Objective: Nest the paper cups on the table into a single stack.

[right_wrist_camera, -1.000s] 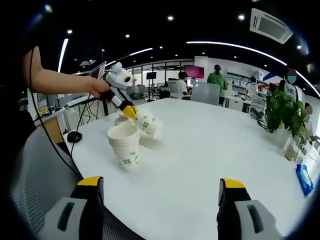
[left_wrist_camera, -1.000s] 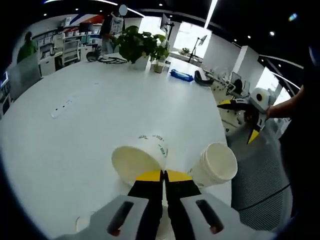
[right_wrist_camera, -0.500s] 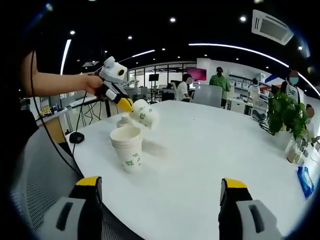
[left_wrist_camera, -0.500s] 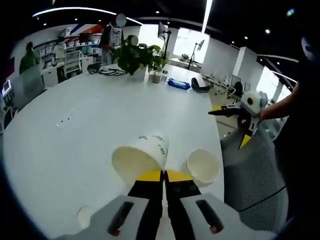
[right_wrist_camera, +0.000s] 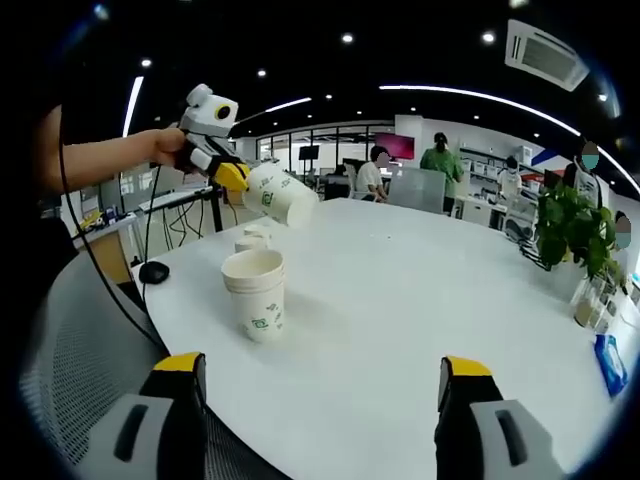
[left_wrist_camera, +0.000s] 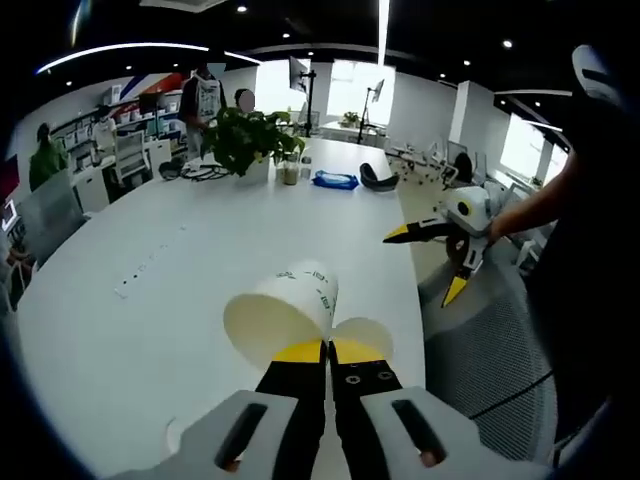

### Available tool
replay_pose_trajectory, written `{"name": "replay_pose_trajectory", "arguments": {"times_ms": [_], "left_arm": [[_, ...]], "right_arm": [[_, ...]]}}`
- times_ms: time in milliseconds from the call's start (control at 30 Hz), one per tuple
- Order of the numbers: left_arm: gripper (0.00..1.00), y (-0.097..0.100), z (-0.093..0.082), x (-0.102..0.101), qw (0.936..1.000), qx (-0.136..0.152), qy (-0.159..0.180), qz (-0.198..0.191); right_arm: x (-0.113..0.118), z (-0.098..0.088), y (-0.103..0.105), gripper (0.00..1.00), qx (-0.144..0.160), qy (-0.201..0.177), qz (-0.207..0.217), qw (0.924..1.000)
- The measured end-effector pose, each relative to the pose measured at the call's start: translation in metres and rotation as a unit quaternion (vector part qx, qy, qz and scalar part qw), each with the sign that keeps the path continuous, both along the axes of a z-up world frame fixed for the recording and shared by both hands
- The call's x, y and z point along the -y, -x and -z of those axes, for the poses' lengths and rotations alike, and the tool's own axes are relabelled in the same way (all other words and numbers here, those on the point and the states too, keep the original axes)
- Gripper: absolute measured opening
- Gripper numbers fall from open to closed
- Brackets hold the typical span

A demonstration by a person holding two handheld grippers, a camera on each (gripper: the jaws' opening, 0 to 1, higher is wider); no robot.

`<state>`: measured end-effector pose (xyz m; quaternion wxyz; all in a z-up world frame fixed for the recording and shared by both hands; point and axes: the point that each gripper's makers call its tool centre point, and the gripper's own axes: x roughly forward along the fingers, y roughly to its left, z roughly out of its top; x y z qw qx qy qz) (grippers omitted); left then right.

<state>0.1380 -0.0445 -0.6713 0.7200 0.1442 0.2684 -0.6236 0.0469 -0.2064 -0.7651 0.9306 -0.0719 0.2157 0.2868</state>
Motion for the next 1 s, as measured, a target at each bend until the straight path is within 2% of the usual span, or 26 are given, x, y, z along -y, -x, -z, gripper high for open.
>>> {"name": "replay_pose_trajectory", "arguments": {"times_ms": [267,533,767,1000], "left_arm": [[0.00,0.023,0.001,-0.003,0.9994,-0.001,-0.025,0.026],[0.00,0.047,0.004,0.009,0.9964,0.011,-0.058,0.062],[0.00,0.054,0.013,0.008,0.9930,0.019,-0.087,0.078],[0.00,0.050,0.016,0.005,0.9915,0.026,-0.097,0.082]], "right_arm": [[0.001,0.001,0.000,0.97,0.000,0.002,-0.001,1.0000],[0.001,0.003,0.001,0.96,-0.003,0.006,-0.003,1.0000],[-0.001,0.003,0.002,0.94,-0.006,0.008,-0.004,0.9999],[0.000,0.003,0.002,0.93,-0.006,0.008,-0.002,0.9999]]}}
